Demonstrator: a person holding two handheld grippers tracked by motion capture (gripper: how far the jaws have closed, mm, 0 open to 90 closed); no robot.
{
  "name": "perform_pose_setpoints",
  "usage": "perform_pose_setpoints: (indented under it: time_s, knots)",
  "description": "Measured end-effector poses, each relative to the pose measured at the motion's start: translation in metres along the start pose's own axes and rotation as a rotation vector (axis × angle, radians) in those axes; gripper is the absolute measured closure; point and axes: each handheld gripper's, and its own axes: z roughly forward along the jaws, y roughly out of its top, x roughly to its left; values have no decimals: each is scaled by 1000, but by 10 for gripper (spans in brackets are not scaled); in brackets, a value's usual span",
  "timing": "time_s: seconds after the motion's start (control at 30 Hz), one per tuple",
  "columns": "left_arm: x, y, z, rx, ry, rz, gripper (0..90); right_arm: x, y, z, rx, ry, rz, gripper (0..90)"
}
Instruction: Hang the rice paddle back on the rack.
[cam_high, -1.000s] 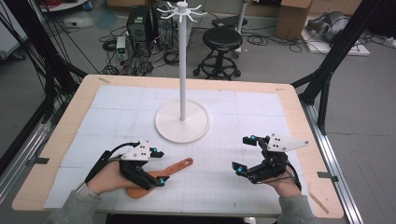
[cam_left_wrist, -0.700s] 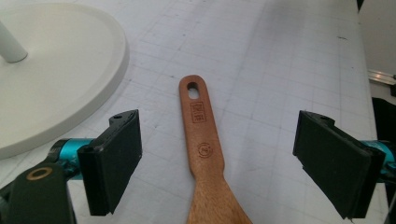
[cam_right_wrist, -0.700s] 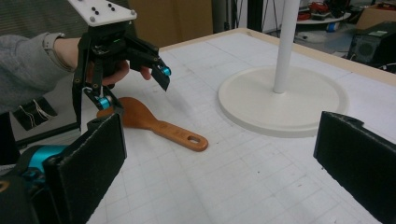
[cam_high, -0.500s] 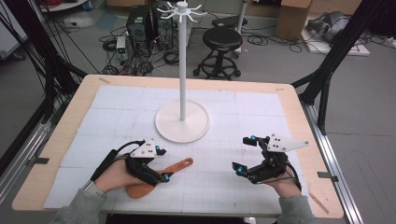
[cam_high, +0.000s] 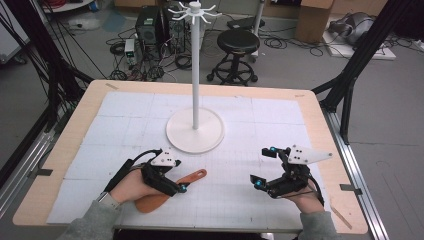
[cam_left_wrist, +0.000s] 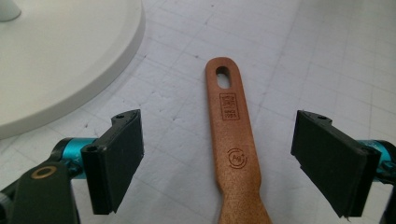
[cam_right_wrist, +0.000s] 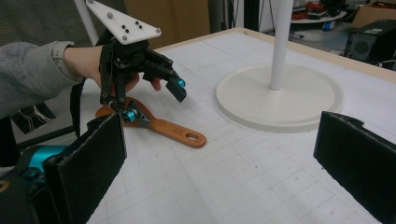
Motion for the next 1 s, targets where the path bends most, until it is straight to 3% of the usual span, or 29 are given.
perform_pose_setpoints:
  time_s: [0.3, 0.57, 0.73, 0.8, 1.0]
  knots:
    - [2, -3, 10, 46, -1, 9, 188, 3, -3, -5, 3, -9, -4, 9]
    - [5, -3, 13, 54, 0, -12, 208, 4, -8, -14, 1, -29, 14, 9]
    - [0, -2, 15, 66, 8, 13, 209, 5, -8, -14, 8, -30, 11, 9]
    - [-2, -1, 16, 81, 16, 43, 207, 5, -8, -14, 11, -28, 11, 9]
    - [-3, 2, 16, 103, 5, 51, 214, 4, -8, -15, 4, -29, 10, 9]
